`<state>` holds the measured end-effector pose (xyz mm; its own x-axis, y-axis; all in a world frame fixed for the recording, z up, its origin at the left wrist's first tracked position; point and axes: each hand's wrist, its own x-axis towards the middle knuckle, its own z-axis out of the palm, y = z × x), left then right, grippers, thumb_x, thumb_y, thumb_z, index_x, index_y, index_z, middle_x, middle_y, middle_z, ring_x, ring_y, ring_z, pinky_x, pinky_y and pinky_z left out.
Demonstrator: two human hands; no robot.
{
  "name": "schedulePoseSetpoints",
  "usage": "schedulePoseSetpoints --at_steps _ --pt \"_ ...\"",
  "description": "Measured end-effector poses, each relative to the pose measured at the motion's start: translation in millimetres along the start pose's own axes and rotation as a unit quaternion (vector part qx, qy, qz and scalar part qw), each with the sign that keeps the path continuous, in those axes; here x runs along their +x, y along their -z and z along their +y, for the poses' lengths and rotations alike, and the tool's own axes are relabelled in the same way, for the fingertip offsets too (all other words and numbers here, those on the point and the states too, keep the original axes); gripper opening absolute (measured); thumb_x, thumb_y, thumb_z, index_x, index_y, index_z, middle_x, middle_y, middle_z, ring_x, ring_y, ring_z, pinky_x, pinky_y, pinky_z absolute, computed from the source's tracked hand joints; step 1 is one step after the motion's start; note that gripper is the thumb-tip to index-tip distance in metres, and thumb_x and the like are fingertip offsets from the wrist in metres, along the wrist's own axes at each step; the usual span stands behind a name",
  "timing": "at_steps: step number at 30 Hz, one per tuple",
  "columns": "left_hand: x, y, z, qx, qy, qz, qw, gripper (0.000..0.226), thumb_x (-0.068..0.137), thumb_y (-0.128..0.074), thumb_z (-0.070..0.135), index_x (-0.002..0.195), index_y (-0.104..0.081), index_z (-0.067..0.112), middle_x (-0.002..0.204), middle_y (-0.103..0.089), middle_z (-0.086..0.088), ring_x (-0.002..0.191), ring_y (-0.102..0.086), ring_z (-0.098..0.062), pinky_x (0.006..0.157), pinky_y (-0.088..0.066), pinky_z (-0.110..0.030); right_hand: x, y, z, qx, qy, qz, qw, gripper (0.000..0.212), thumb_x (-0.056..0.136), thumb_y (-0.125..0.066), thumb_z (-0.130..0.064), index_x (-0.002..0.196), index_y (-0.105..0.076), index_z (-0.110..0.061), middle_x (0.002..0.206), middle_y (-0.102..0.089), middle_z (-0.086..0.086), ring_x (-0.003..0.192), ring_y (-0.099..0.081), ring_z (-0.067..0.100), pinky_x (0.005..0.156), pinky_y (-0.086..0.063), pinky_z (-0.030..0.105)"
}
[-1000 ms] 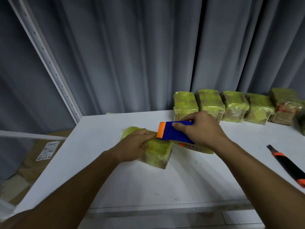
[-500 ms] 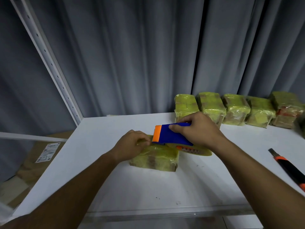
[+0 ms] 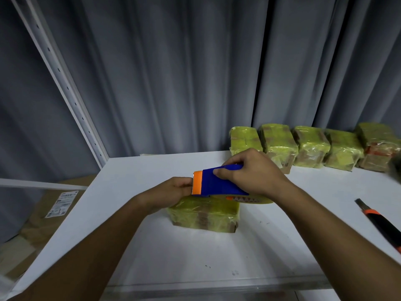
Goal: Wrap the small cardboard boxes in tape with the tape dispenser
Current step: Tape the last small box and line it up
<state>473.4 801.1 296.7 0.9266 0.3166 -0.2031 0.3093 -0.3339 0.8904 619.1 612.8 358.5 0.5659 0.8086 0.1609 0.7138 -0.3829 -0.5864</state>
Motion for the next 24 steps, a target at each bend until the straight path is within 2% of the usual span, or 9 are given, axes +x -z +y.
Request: schedulePoseSetpoints --at_steps 6,11,16,21,24 --pt "0 0 4 -0.031 -0.005 0.011 0.999 0.025 0.099 -0.055 0.024 0.122 -0.066 0.021 0.118 -0.069 0.002 0.108 -0.067 -0.014 0.095 -0.055 -0.038 0 1 3 0.006 0.005 -0.004 1.0 0.037 0.089 -0.067 -0.058 0.111 -0.072 -0.028 0.1 -0.074 -0.013 0.09 -0.067 0.011 0.073 -0.062 0.032" --pt "2 -2 1 0.001 0.018 0.05 0.999 0.021 0.099 -0.056 0.03 0.115 -0.066 0.022 0.114 -0.069 0.0 0.106 -0.067 -0.018 0.096 -0.054 -0.045 -2 0 5 0.005 0.012 0.0 1.0 0.039 0.089 -0.066 -0.058 0.113 -0.073 -0.028 0.104 -0.074 -0.014 0.093 -0.067 0.011 0.073 -0.062 0.032" --pt "-1 -8 3 -0.053 -0.01 0.0 0.999 0.035 0.099 -0.056 0.028 0.134 -0.056 0.024 0.125 -0.067 0.005 0.115 -0.063 -0.014 0.098 -0.053 -0.039 -3 1 4 0.004 0.019 -0.001 1.0 0.036 0.089 -0.066 -0.058 0.108 -0.075 -0.028 0.101 -0.073 -0.014 0.092 -0.067 0.011 0.075 -0.062 0.035" --pt "-2 -10 5 -0.056 -0.012 0.0 0.998 0.034 0.099 -0.054 0.028 0.132 -0.058 0.024 0.123 -0.067 0.005 0.115 -0.064 -0.015 0.098 -0.053 -0.039 -4 3 6 0.019 0.015 0.001 1.0 0.035 0.09 -0.067 -0.057 0.108 -0.075 -0.028 0.101 -0.073 -0.015 0.091 -0.067 0.01 0.074 -0.062 0.034" --pt "-1 -11 6 -0.053 -0.012 -0.012 0.998 0.037 0.099 -0.054 0.027 0.136 -0.054 0.025 0.125 -0.066 0.006 0.115 -0.063 -0.012 0.099 -0.053 -0.036 -4 4 5 0.01 0.019 -0.002 1.0 0.035 0.09 -0.067 -0.057 0.108 -0.074 -0.028 0.102 -0.073 -0.014 0.092 -0.067 0.01 0.075 -0.062 0.034"
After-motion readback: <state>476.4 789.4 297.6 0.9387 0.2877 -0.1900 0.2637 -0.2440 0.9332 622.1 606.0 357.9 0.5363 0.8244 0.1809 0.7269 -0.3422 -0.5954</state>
